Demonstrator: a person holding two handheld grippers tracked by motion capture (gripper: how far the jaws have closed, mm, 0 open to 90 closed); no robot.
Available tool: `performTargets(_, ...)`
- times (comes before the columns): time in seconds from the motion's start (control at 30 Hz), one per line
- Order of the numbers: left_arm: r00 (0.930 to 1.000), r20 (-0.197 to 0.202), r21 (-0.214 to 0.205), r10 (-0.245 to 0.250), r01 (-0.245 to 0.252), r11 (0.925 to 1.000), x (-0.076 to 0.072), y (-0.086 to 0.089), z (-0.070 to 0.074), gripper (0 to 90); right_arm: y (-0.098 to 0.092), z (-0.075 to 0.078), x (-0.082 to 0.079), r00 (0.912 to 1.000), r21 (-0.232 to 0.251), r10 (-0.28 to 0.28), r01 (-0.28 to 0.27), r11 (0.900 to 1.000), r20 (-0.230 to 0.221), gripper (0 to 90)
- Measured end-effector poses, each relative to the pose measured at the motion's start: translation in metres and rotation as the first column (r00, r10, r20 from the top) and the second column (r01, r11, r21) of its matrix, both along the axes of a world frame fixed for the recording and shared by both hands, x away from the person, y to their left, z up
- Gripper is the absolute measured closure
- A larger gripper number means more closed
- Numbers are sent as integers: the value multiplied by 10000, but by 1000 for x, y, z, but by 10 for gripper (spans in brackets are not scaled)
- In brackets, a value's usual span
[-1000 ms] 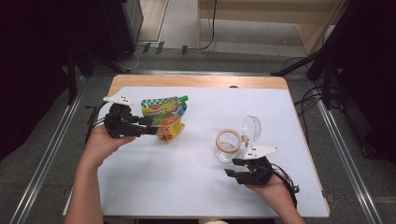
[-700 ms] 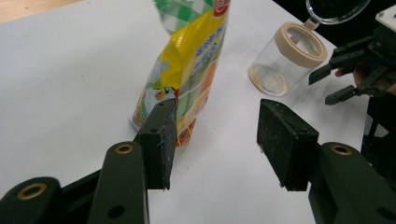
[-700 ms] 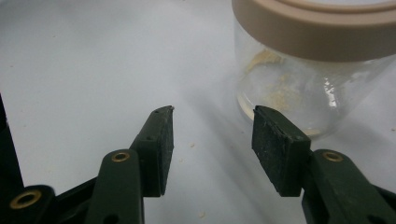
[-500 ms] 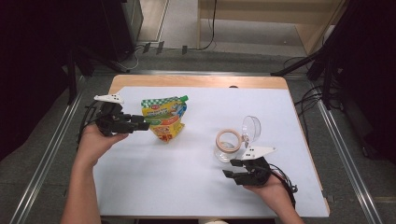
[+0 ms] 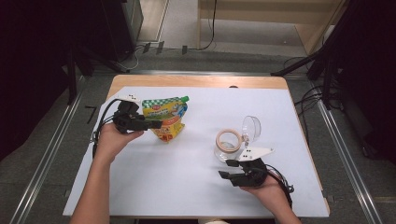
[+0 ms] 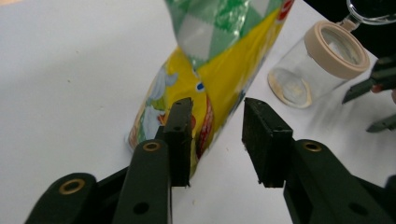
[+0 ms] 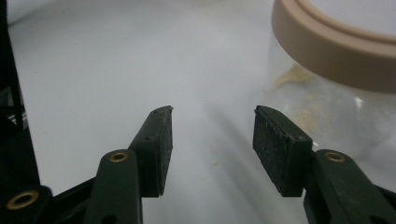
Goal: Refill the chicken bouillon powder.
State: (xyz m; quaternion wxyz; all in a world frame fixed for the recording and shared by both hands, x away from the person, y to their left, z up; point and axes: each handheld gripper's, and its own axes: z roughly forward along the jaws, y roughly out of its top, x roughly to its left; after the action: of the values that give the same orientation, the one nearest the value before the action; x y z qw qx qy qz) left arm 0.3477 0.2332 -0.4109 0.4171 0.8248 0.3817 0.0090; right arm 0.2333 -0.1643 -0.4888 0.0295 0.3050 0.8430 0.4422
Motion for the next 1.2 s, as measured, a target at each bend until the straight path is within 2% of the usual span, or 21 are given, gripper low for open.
performTargets(0.13, 9999, 99, -156, 121, -119, 9998, 2, -5, -3, 676, 8, 2, -3, 9995, 245, 220, -226, 9994, 223, 490)
performTargets(0.3, 9991, 305, -92, 298, -296, 9995, 1, -6, -5, 727, 19, 3, -6, 9975, 478, 639, -653, 9967, 319, 490)
performTargets(0.43, 9991, 284, -207, 302, -296, 9993, 3, -7, -6, 765, 26, -1, -5, 9967, 541, 773, -785, 9954, 240, 490)
performTargets(0.5, 9981, 588, 19, 180, -181, 9998, -1, -7, -6, 782, 29, -3, -5, 9963, 448, 845, -850, 9954, 133, 490)
performTargets(0.53, 9977, 633, -7, 229, -229, 9997, -2, -6, -6, 803, 31, -5, -5, 9962, 423, 868, -871, 9953, 93, 490)
performTargets(0.63, 9976, 533, -171, 445, -437, 9989, -5, -5, -8, 862, 35, -5, -5, 9958, 469, 914, -914, 9947, 21, 490)
performTargets(0.77, 9979, 445, -62, 480, -478, 9988, -8, -8, -6, 879, 40, -3, -9, 9927, 502, 1179, -1190, 9916, 237, 490)
performTargets(0.93, 9976, 327, -110, 605, -601, 9981, -13, -9, 1, 892, 45, -4, -13, 9921, 437, 1228, -1238, 9913, 246, 490)
performTargets(1.03, 9987, 280, -327, 421, -412, 9986, -16, -9, 9, 900, 47, -4, -14, 9924, 514, 1190, -1204, 9914, 302, 491)
performTargets(1.2, 9992, 408, -320, 30, -17, 9995, -23, -13, 22, 900, 53, -6, -8, 9948, 699, 1000, -1012, 9924, 206, 491)
